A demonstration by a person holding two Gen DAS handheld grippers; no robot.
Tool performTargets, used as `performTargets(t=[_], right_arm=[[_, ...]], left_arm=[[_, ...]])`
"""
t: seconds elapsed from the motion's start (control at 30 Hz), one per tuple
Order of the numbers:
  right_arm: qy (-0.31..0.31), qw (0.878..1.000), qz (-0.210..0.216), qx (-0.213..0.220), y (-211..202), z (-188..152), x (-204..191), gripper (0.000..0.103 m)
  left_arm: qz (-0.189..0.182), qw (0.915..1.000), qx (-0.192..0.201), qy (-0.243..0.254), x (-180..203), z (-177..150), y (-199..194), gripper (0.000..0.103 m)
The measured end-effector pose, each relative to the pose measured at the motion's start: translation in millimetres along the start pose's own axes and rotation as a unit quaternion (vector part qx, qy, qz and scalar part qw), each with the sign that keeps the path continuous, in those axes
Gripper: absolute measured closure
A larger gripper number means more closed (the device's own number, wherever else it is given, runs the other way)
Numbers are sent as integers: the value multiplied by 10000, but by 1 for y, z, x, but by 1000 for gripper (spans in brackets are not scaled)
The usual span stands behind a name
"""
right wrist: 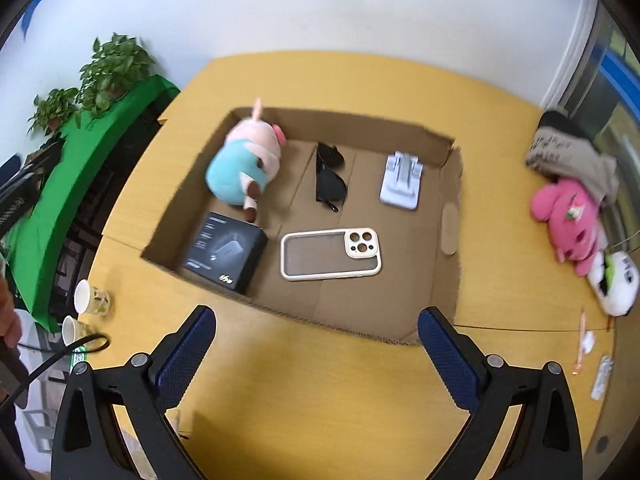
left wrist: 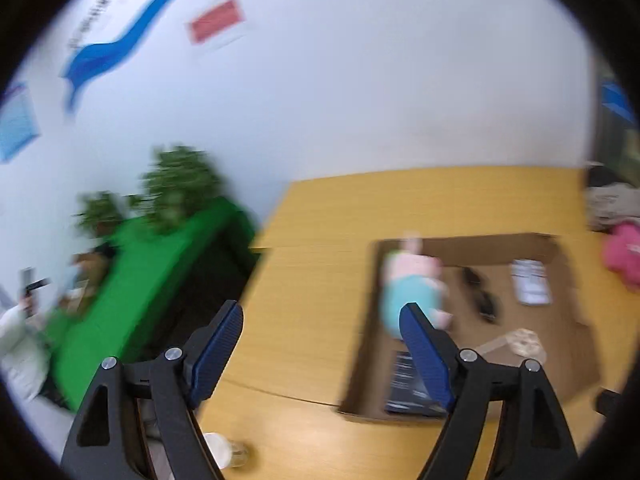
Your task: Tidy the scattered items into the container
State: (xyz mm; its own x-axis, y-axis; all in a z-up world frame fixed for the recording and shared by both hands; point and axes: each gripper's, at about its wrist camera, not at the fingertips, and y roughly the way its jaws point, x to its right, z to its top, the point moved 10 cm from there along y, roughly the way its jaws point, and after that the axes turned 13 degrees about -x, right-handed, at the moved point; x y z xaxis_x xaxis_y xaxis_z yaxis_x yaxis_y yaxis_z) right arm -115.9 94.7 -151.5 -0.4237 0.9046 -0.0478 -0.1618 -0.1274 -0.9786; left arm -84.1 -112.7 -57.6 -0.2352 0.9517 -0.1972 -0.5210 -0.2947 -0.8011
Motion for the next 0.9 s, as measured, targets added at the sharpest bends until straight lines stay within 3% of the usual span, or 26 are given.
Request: performTargets(t=[0.1, 0.17, 0.33, 0.7, 0.9], right_arm=[[66, 9999, -101, 15, -19, -16, -8, 1], [152, 9998, -112, 11, -29, -28, -9, 1], [138, 9995, -262, 67, -42, -52, -5, 1], [-196, 9979, 67, 607, -77, -79, 3, 1], [-297, 9979, 146, 565, -76, -96, 11, 1]], left_arm=[[-975, 9945, -325, 176, 22, -15, -7, 22], [-1336, 9890, -595, 239, 35, -29, -11, 23], [-1117, 9907, -679, 388, 49, -54, -24, 23], [-1026, 9907, -892, 67, 74, -95, -76, 18], [-1004, 9896, -1024, -72, 84, -115, -81, 16]])
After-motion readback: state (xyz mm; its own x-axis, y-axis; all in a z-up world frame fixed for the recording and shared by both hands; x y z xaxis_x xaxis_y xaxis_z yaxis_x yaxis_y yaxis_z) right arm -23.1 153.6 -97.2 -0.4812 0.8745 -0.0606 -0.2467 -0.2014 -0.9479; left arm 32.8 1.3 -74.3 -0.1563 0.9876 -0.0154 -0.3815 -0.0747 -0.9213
